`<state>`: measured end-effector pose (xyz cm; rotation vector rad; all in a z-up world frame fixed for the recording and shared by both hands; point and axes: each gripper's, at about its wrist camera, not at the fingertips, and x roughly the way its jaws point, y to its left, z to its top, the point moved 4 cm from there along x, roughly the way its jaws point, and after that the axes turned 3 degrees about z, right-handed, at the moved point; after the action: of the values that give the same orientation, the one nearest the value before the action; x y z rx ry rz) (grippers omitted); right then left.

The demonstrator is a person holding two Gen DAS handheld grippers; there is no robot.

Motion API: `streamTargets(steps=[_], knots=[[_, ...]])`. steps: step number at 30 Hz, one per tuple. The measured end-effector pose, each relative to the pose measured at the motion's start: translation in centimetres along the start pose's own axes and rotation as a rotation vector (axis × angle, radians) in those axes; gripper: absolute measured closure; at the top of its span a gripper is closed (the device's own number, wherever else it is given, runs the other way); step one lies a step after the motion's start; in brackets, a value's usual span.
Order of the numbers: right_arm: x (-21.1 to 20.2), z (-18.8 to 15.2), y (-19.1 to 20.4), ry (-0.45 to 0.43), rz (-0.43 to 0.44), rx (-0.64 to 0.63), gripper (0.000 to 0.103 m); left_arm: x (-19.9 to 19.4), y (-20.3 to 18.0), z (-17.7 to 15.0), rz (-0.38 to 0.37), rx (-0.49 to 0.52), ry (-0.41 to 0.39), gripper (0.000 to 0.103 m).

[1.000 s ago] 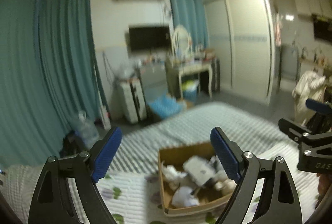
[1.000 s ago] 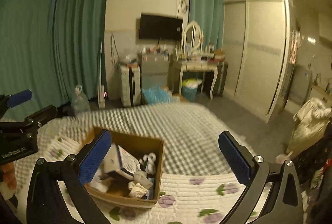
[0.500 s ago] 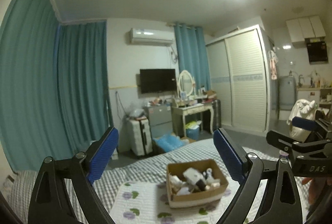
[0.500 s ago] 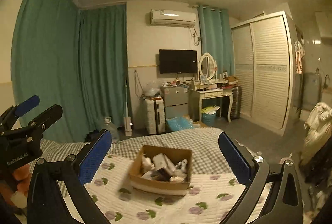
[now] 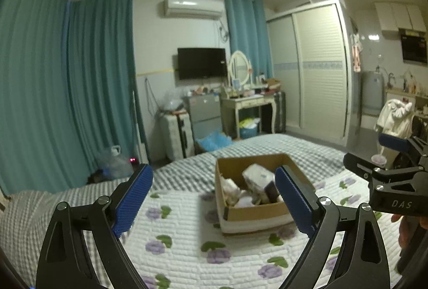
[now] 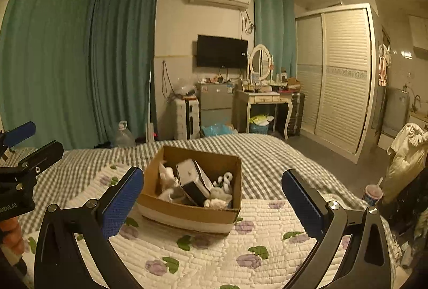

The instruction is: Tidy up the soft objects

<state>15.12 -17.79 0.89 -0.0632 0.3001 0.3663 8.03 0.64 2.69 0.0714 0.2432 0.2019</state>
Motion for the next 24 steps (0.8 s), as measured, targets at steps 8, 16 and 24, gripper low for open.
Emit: streamTargets(steps=[8,16,24], knots=[[1.4,-1.3,-0.5,0.048,-0.003,0.022,0.0,1.2,0.4,-0.9,-0.011,-0.015,0.036,0.009],[1.0,-1.1,-0.4,0.039,-0.005,0.03,0.0,1.1,0.3,-1.0,-0.025,-0.023,0.041,0.009],[0.8,-1.1,0.1,0.037,-0.001,0.019,0.0,1.4,0.7,-1.4,-0.026,-0.036,0.046,0.009]])
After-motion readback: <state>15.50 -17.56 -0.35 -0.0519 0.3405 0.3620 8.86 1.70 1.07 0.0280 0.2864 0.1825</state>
